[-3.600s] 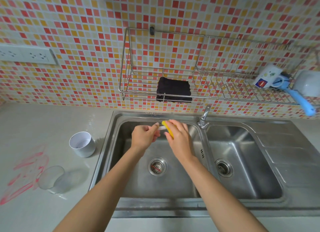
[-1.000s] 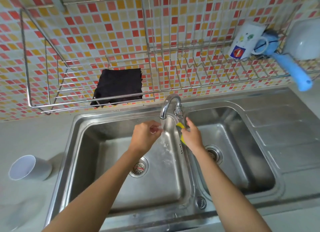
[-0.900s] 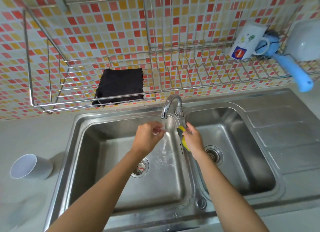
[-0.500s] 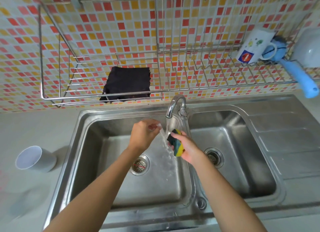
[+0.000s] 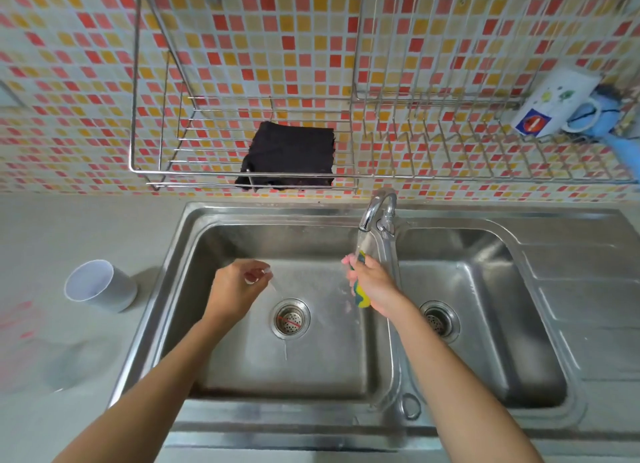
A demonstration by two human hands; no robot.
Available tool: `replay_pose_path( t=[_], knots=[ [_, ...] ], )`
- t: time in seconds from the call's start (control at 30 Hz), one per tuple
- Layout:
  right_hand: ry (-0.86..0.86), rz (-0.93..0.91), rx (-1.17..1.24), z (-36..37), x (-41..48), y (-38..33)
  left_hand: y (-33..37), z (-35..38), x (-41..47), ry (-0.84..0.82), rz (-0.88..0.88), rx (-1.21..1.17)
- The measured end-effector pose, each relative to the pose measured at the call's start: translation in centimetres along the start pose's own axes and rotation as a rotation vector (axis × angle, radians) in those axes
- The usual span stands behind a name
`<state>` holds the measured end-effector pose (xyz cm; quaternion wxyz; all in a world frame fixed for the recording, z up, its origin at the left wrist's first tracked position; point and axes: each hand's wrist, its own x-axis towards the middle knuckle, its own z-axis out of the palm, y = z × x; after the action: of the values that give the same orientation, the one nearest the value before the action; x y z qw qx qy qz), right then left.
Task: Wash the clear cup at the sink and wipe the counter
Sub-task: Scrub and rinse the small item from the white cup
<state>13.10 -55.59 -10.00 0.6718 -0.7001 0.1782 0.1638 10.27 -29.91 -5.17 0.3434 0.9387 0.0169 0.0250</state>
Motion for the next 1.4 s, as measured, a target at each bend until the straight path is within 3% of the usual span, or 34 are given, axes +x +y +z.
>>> replay_pose_path(
  t=[0.2,0.4,0.6,0.83,0.97,1.1,1.3,1.4],
  knots=[
    [0.031,0.019,-0.068,-0.5,0.2,0.1,0.3,0.8,-0.4,-0.003,0.001,-0.015],
    [0.185,-0.052,-0.225,-2.7,1.9,-1.0,0.4,1.1,-0.4,-0.009,-0.007,-0.028],
    [0.143,-0.075,-0.245,-3.4,2.8,-4.4,1.5,1.4,-0.2,-0.031,0.017,-0.032],
    [0.307,-0.112,-0.171,-4.0,3.3,-4.7,0.7,0.2,0.1,0.010,0.015,-0.019],
    [0.555,-0.106,-0.111,-3.1,2.9,-0.9,0.4,-0.2,-0.2,0.049,-0.031,-0.037],
    [0.472,-0.065,-0.236,1.4,-1.1,0.7,0.6,-0.3,-1.4,0.085,-0.013,-0.048],
    [0.414,-0.369,-0.444,6.4,-5.5,1.4,1.2,0.0,-3.9,0.159,0.149,0.027],
    [0.338,-0.226,-0.658,7.5,-5.7,2.9,-0.2,0.6,-4.1,0.022,0.177,0.101]
  ],
)
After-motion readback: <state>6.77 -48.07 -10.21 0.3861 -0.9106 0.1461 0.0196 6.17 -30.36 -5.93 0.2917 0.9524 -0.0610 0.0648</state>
